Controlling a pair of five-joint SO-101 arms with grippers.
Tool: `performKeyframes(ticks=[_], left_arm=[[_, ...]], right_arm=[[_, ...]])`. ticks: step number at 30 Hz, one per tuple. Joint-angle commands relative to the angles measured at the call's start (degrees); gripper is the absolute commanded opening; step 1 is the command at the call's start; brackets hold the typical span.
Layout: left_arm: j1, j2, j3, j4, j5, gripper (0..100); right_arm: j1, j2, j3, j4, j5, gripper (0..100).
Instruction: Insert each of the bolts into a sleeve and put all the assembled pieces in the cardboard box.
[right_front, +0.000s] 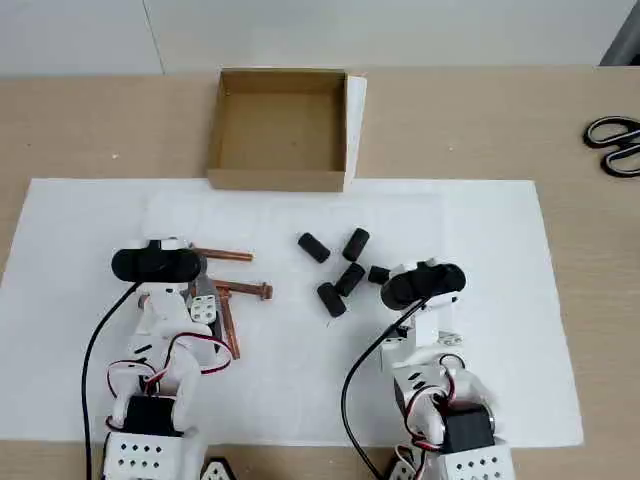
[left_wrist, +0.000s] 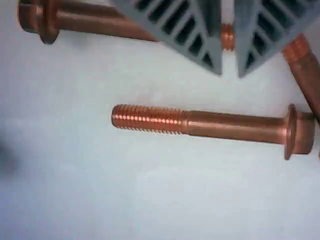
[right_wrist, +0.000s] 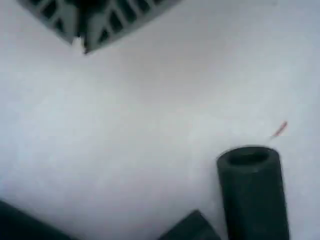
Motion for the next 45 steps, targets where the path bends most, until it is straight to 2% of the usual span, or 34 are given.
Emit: performKeyframes(ticks=[1, 35, 40, 45], left_arm=[[0.26, -0.62, -2.07, 0.26, 0.26, 1], [0.26, -0.62, -2.07, 0.26, 0.26, 1], [0.26, -0.62, -2.07, 0.26, 0.26, 1], [0.35, -0.62, -2.07, 0.26, 0.09, 1]], right_arm=[[0.22, -0.31, -2.11, -1.01, 0.35, 0.3], [-0.04, -0.31, -2.11, -1.10, 0.44, 0.3], [-0.04, -0.31, -0.70, -5.67, 0.35, 0.3], [-0.04, -0.31, -0.53, -6.02, 0.26, 0.3]])
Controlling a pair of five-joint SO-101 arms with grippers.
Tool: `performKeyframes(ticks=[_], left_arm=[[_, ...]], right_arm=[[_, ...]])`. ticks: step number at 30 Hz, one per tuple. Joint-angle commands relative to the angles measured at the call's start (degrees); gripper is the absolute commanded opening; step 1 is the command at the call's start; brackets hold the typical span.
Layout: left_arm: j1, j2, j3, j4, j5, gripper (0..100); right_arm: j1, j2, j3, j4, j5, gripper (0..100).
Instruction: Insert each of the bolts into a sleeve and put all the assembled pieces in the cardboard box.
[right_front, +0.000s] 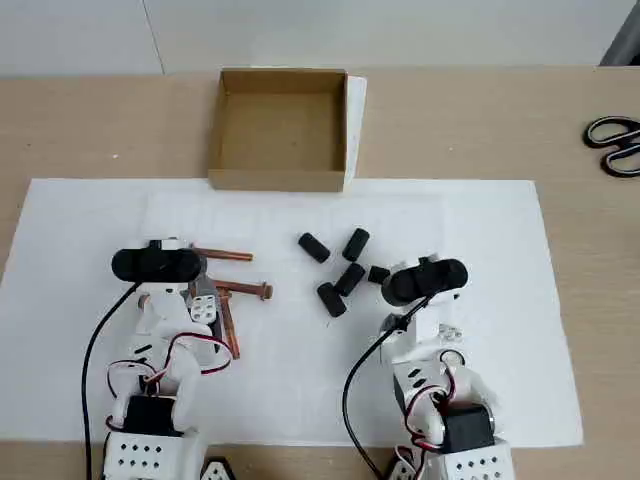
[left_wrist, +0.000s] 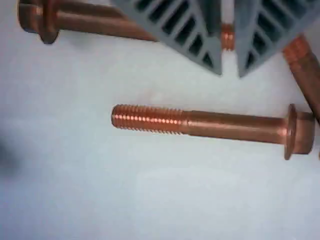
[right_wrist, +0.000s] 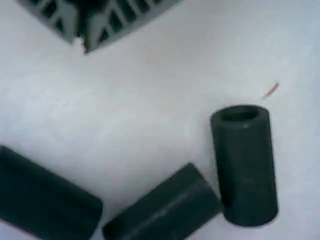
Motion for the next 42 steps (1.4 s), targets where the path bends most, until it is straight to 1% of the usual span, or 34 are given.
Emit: performKeyframes(ticks=[1, 7, 8, 10, 11, 13, 16, 18, 21, 24, 26, 28, 31, 33, 35, 37, 39, 42], left_arm=[[0.35, -0.62, -2.07, 0.26, 0.09, 1], [0.00, -0.62, -2.07, 0.44, 0.18, 1], [-0.09, -0.62, -2.07, 0.53, 0.18, 1], [-0.09, -0.62, -2.77, 1.85, 0.18, 1], [-0.09, -0.62, -4.35, 3.25, 0.18, 1], [-0.09, -0.62, -9.10, 8.18, 0.18, 1], [0.00, -0.35, -16.22, 15.65, 0.18, 1], [0.00, -0.26, -18.42, 18.46, 0.18, 1], [-0.09, -0.26, -21.14, 21.54, 0.00, 1], [-0.09, -0.26, -24.92, 22.77, 0.00, 1], [-0.09, -0.18, -28.00, 23.03, 0.00, 1], [-0.09, -0.18, -31.87, 25.41, 0.00, 1], [0.00, -0.09, -37.05, 30.59, 0.00, 1], [-0.09, 0.26, -40.57, 35.87, 0.00, 1], [-0.09, 2.64, -44.18, 40.79, 0.00, 1], [-0.18, 6.68, -49.19, 44.57, 0.00, 1], [-0.18, 11.52, -54.90, 46.77, 0.26, 1], [-0.18, 19.08, -62.90, 49.05, 0.26, 1]], right_arm=[[0.04, -0.31, -0.62, -1.54, 0.26, 0.3], [-1.98, -0.22, -0.62, -1.89, -0.09, 0.3], [-1.80, -0.22, -1.23, -0.57, -1.41, 0.3], [-0.84, -0.04, -3.43, 2.59, -6.51, 0.3], [0.31, 0.22, -3.78, 3.47, -9.05, 0.3], [2.95, 0.04, -4.13, 4.18, -10.46, 0.3], [4.70, 0.31, -6.15, 5.67, -10.46, 0.3], [4.97, 0.40, -8.00, 6.55, -10.37, 0.3], [5.05, 0.40, -10.37, 6.73, -10.29, 0.3], [5.23, 0.40, -13.36, 6.90, -8.70, 0.3], [6.99, 0.48, -16.35, 8.66, -8.62, 0.3], [8.22, 0.48, -19.60, 11.38, -8.09, 0.3], [9.27, 0.48, -23.12, 15.43, -7.03, 0.3], [12.09, 0.48, -24.09, 15.69, -4.66, 0.3], [14.37, 0.48, -26.02, 15.69, -2.73, 0.3], [14.81, 0.84, -28.66, 15.78, -1.85, 0.3], [14.81, 2.86, -31.82, 15.96, -2.02, 0.3], [14.64, 10.42, -39.03, 19.47, -3.60, 0.3]])
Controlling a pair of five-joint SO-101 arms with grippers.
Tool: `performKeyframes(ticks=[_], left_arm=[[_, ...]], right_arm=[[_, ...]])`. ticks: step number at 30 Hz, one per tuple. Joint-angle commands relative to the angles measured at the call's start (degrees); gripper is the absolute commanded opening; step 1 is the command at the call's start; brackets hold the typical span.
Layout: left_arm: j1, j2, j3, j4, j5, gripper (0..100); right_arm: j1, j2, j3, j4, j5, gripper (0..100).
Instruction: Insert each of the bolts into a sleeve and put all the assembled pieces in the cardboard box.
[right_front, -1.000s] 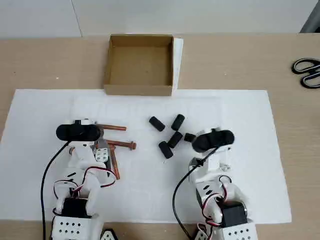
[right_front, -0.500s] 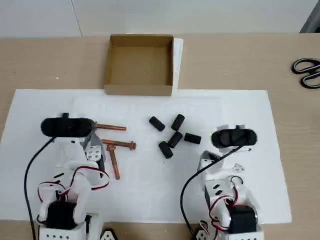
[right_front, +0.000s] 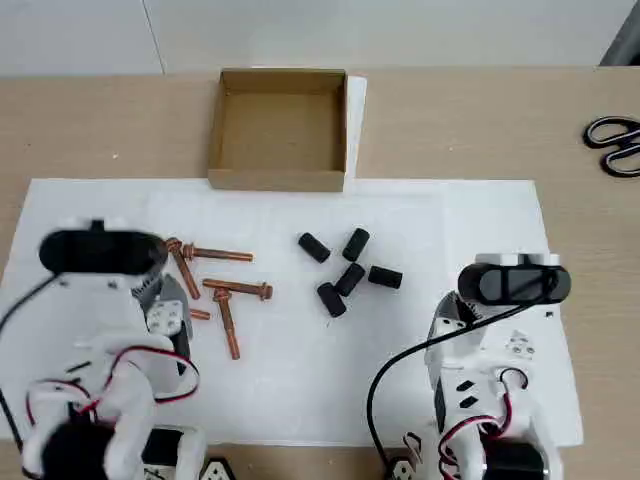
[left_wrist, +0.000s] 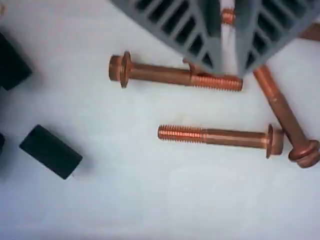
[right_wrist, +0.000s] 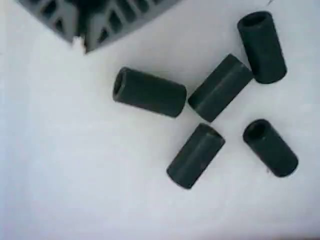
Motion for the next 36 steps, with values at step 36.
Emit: performKeyframes(ticks=[36], left_arm=[[-0.09, 37.89, -25.36, 13.71, 0.00, 1]], right_arm=[[-13.49, 50.59, -40.00, 19.91, -4.48, 0.4]])
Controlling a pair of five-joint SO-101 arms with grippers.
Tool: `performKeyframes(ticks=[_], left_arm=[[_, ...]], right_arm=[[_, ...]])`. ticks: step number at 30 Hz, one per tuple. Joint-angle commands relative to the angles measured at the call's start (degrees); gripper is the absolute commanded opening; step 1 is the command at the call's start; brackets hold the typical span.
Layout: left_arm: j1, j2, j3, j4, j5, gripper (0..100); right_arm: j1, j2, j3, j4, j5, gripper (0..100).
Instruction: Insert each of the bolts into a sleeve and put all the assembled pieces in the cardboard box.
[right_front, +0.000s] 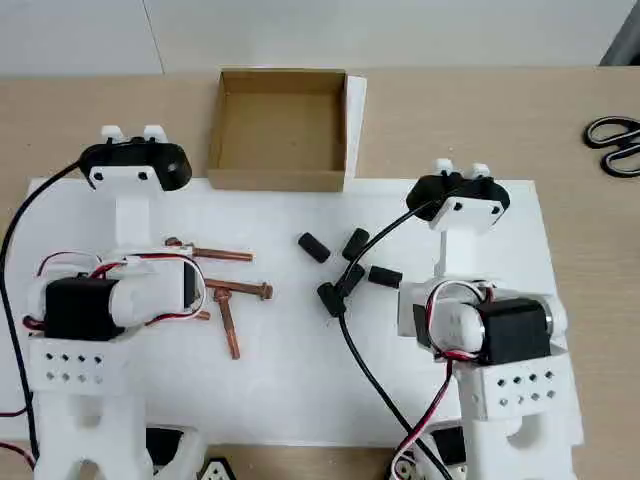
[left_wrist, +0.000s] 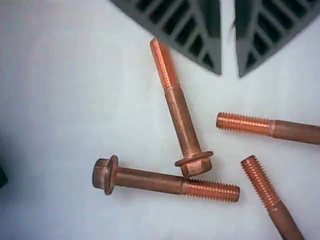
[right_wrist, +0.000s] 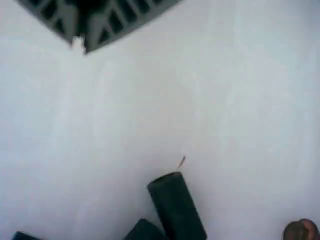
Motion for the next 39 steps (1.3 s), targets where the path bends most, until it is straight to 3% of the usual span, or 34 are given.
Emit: performKeyframes(ticks=[1, 4, 9, 17, 22, 30, 39], left_arm=[[-0.09, 0.18, 0.57, -1.41, 0.09, 1], [0.09, 0.09, 3.12, -4.84, 0.00, 1], [0.44, 0.09, 5.14, -10.73, -6.68, 1], [0.44, 0.09, 7.87, -15.38, -7.38, 1], [0.44, 0.09, 11.65, -17.32, -7.47, 1], [1.32, 0.00, 16.22, -18.99, -7.47, 1], [1.23, 0.09, 19.47, -23.03, -7.47, 1]], right_arm=[[-0.13, 0.22, -2.20, -1.27, 0.88, 0.4], [-1.10, 0.13, -2.20, -5.23, 2.37, 0.4], [-3.74, 0.22, 0.44, -11.38, 13.71, 0.4], [-4.44, 0.22, 8.44, -19.12, 13.71, 0.4], [-9.19, 0.31, 12.57, -22.99, 14.07, 0.5], [-10.51, 0.48, 17.93, -31.25, 11.16, 18.4], [-10.95, 17.19, 15.82, -35.21, 11.16, 18.7]])
